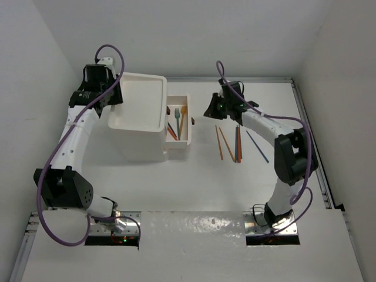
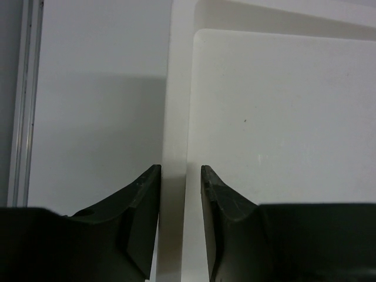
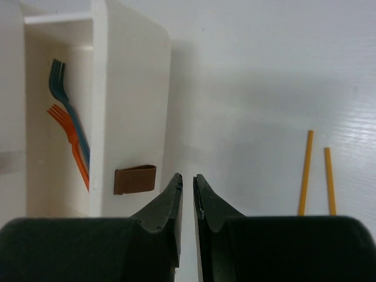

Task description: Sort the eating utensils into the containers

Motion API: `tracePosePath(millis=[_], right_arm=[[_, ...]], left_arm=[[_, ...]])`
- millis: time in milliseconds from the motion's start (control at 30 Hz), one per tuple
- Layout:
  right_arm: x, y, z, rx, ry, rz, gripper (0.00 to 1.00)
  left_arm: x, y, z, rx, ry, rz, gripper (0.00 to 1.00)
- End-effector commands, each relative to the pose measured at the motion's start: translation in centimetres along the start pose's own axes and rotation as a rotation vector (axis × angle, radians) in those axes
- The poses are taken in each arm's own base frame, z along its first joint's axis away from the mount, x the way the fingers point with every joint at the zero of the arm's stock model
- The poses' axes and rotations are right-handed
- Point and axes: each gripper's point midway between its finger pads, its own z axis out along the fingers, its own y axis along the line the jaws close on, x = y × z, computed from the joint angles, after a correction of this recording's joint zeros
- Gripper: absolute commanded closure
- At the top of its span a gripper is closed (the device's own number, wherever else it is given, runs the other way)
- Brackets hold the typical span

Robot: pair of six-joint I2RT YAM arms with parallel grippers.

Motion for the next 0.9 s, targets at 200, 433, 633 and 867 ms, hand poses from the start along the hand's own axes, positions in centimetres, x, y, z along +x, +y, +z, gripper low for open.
tracePosePath(millis=[200, 433, 633, 867], right_arm=[[1.3, 2.0, 3.5, -0.118, 0.023, -0.009, 0.87], [3.0, 4.9, 5.1, -0.168, 0.059, -0.025, 0.87], [3.7, 7.7, 5.8, -0.208, 0.066, -0.037, 0.86], [3.2, 10.1, 6.3, -0.240, 0.057, -0.018, 0.86]], left_arm=[[0.0, -0.8, 1.6, 0.031, -0.014, 0.039, 0.83], [1.4, -0.8, 2.6, 0.038, 0.027, 0.075, 0.89], [2.5, -0.6, 3.4, 0.023, 0.054, 0.078, 0.92], [3.5, -1.0, 4.0, 0.022, 0.079, 0.085, 0.95]])
